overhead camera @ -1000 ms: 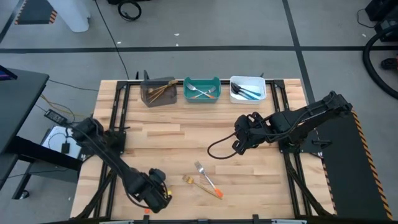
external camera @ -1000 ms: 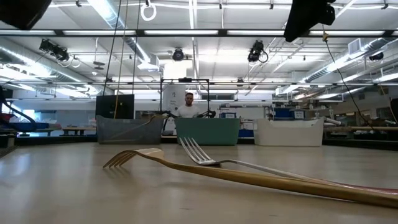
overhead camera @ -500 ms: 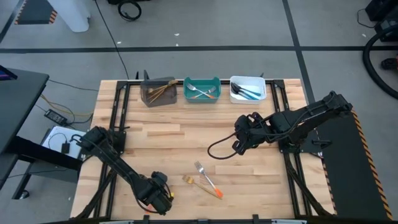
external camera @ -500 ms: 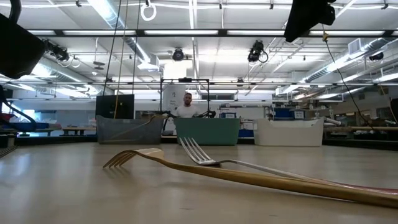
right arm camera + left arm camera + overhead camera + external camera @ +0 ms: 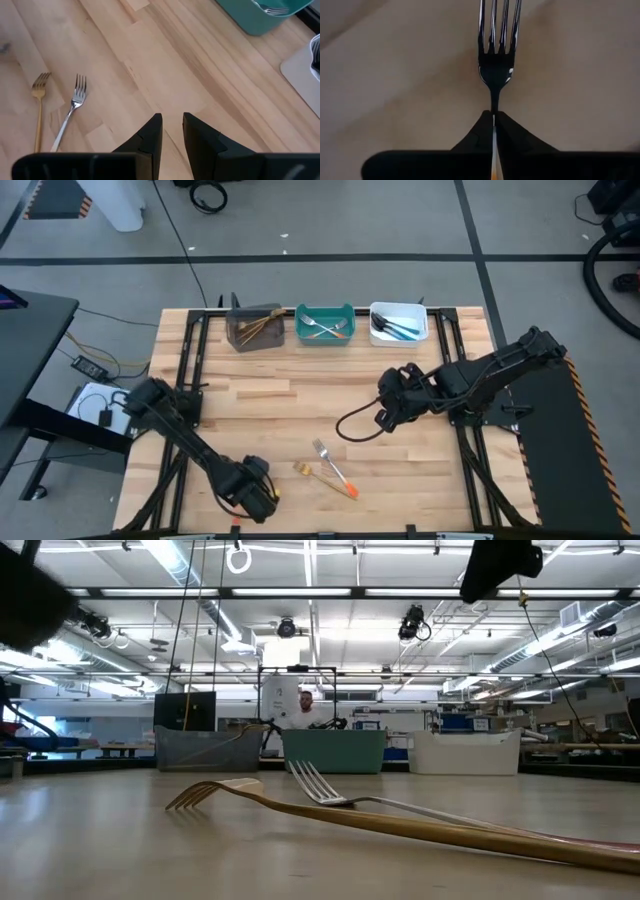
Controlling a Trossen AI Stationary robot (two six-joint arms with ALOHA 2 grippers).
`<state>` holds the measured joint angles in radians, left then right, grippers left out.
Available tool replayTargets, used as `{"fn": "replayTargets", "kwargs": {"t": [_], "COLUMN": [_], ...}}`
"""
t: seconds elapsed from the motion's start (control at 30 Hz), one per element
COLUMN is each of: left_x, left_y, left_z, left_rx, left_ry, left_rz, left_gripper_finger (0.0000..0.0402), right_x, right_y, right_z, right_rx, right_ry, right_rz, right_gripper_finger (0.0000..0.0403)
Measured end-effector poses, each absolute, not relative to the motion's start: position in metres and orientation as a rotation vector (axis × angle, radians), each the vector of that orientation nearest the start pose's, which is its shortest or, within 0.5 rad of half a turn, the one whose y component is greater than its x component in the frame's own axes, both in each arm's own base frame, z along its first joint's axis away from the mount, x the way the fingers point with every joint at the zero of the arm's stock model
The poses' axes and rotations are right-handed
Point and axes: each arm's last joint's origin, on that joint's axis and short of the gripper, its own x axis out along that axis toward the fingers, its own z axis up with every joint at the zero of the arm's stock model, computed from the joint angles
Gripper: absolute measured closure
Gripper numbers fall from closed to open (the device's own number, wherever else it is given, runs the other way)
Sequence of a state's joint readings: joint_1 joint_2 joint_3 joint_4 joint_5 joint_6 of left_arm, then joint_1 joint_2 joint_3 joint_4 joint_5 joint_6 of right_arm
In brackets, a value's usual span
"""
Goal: Sort silverware by color (type)
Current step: Put the orange fork into the blue bin
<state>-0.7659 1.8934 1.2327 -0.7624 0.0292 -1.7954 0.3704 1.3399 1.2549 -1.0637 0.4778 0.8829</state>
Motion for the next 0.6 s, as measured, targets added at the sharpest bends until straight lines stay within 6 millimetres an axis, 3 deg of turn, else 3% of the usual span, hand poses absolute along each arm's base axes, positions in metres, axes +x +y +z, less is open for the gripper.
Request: {"fn": "replayTargets", "kwargs": {"t": [0.13, 0.33, 0.5, 0.6], "left_x": [0.253, 0.256, 0.261, 0.267], "left_y": [-0.227, -0.183, -0.128, -0.09], "left_z": [0.193, 0.257, 0.298, 0.314], "left_rx": [-1.005, -1.019, -0.827, -0.651], "left_ry": [1.301, 0.877, 0.568, 0.498], "left_rz": [0.615, 0.582, 0.622, 0.661], "left_gripper_finger": [0.039, 0.0391, 0.0391, 0.0391], "right_x": [0.234, 0.232, 0.235, 0.238], "right_y": [0.081, 0.081, 0.07, 0.059], "right_z": [0.314, 0.315, 0.317, 0.318], "right_rx": [0.323, 0.258, 0.204, 0.172], "right_ry": [0.9, 0.85, 0.785, 0.752], "right_rz": [-0.521, -0.581, -0.677, -0.747], "right_gripper_finger": [0.0318, 0.0318, 0.0318, 0.0318]}}
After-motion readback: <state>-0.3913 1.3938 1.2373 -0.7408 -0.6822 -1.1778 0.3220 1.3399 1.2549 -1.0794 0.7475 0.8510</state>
